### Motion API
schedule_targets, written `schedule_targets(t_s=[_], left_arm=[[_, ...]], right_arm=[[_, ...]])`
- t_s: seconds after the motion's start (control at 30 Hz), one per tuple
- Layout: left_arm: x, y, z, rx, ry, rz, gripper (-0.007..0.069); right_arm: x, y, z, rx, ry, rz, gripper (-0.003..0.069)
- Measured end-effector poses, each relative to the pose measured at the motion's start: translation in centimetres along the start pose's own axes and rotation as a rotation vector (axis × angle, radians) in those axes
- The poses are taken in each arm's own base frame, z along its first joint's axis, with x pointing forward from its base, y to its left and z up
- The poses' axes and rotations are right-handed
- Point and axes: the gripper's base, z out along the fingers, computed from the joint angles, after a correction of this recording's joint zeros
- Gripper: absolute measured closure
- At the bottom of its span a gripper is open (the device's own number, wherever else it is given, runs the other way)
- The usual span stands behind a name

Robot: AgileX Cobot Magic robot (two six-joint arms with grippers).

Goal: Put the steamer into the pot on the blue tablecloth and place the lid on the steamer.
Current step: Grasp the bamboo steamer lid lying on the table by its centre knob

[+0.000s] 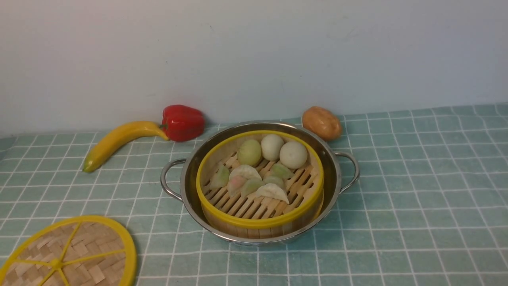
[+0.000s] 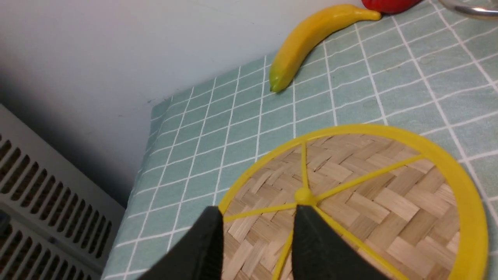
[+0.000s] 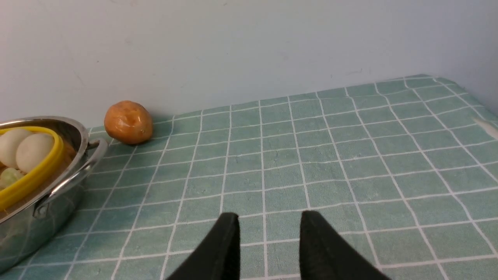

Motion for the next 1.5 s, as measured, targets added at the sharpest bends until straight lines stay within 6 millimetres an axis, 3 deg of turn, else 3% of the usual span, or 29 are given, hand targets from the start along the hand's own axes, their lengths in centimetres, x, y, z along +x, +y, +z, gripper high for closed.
schedule_targets(t_s=[0.1, 0.2, 0.27, 0.3, 0.33, 0.5, 0.6, 0.77, 0.97, 1.03, 1.1, 1.13, 1.2, 1.27, 1.37, 1.43, 1.5], left_arm=[[-0.4, 0.0, 0.0, 0.001, -0.047, -0.034, 0.0382], [-1.4, -0.1, -0.1, 0.034, -0.151, -0.253, 0.0382], [-2.3, -0.1, -0.3, 0.086, -0.25, -0.579, 0.0382], [-2.4, -0.1, -0.3, 0.09, -0.257, -0.605, 0.0382], [-2.9, 0.1, -0.5, 0.127, -0.312, -0.839, 0.0382], [-3.7, 0.9, -0.8, 0.156, -0.431, -1.163, 0.0382], [-3.9, 1.4, -1.0, 0.151, -0.485, -1.251, 0.0382], [-4.8, 1.4, -1.5, 0.157, -0.46, -1.116, 0.0382], [-9.3, 3.1, -4.9, 0.171, -0.378, -0.773, 0.0382], [-11.2, 4.3, -6.1, 0.155, -0.186, -0.641, 0.0382], [-11.7, 4.8, -6.2, 0.144, -0.07, -0.598, 0.0382], [-12.3, 5.6, -6.3, 0.116, 0.123, -0.549, 0.0382], [-13.0, 6.7, -6.3, 0.076, 0.325, -0.522, 0.0382], [-14.2, 7.6, -5.4, 0.045, 0.44, -0.512, 0.0382], [-17.0, 8.6, -1.4, 0.039, 0.588, -0.488, 0.0382], [-17.5, 8.6, 0.6, 0.051, 0.647, -0.467, 0.0382], [-17.9, 8.4, 3.8, 0.077, 0.74, -0.423, 0.0382]], right_arm=[[0.0, 0.0, 0.0, 0.0, -0.001, 0.001, 0.0419], [0.0, 0.0, 0.0, 0.0, -0.001, 0.001, 0.0419], [0.0, 0.0, 0.0, 0.0, -0.001, 0.001, 0.0419], [0.0, 0.0, 0.0, 0.0, -0.001, 0.001, 0.0419], [0.0, 0.0, 0.0, 0.0, -0.001, 0.001, 0.0419], [0.0, 0.0, 0.0, -0.003, 0.0, 0.01, 0.0419], [0.0, 0.0, 0.0, -0.004, 0.001, 0.015, 0.0419], [0.0, 0.0, 0.0, -0.004, 0.001, 0.014, 0.0419], [0.0, 0.0, 0.0, -0.004, 0.001, 0.011, 0.0419], [0.0, 0.0, 0.0, -0.004, 0.001, 0.011, 0.0419], [0.0, 0.0, 0.0, -0.004, 0.001, 0.011, 0.0419], [0.0, 0.0, 0.0, -0.004, 0.001, 0.011, 0.0419], [0.0, 0.0, 0.0, -0.004, 0.001, 0.011, 0.0419], [0.0, 0.0, 0.0, -0.004, 0.001, 0.011, 0.0419], [0.0, 0.0, 0.0, -0.004, 0.0, 0.011, 0.0419], [0.0, 0.0, 0.0, -0.004, 0.0, 0.011, 0.0419], [0.0, 0.0, 0.0, -0.004, 0.0, 0.011, 0.0419]])
